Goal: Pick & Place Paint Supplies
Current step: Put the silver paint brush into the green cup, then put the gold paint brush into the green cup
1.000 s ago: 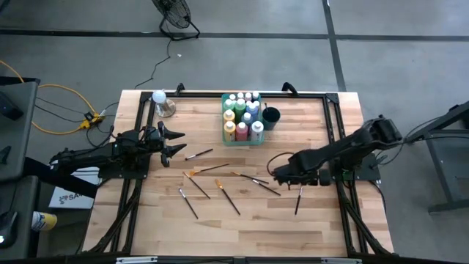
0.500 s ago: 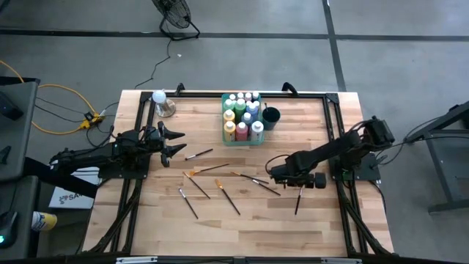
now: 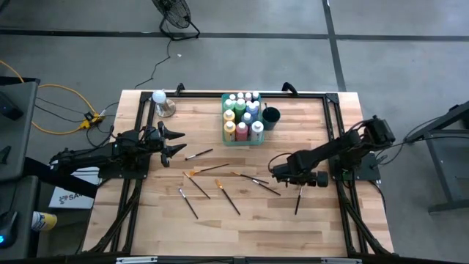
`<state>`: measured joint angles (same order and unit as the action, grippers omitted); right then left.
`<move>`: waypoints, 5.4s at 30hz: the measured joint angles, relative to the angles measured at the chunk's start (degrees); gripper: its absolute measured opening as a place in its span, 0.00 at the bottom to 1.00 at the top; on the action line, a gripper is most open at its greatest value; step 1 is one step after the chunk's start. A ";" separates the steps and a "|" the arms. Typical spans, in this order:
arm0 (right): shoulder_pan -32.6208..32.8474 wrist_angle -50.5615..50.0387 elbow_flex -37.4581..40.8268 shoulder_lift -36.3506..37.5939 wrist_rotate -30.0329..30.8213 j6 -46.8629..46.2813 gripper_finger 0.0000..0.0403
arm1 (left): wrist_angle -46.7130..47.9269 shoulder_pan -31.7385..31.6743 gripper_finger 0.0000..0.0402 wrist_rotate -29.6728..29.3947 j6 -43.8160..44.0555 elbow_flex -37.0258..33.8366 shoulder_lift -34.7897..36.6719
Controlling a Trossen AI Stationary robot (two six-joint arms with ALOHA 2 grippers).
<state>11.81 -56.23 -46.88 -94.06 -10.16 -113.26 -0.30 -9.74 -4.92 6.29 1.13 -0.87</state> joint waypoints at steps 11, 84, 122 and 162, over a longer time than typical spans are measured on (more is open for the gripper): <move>-0.43 6.34 2.54 0.20 -1.15 -0.91 0.40 | 0.00 0.00 0.53 -0.01 0.02 0.00 -0.01; -27.38 43.19 -10.72 19.47 56.20 86.07 0.01 | 0.00 0.01 0.53 0.01 0.02 0.00 -0.01; -17.23 44.14 -2.12 19.45 35.02 83.10 0.40 | 0.00 0.01 0.53 -0.01 0.01 0.00 -0.01; -7.86 33.07 -33.57 -21.34 9.62 101.54 0.37 | 0.00 0.00 0.53 -0.01 0.00 0.00 0.01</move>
<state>3.95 -23.16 -80.44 -115.40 -0.54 -11.73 -0.30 -9.73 -4.93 6.29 1.13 -0.87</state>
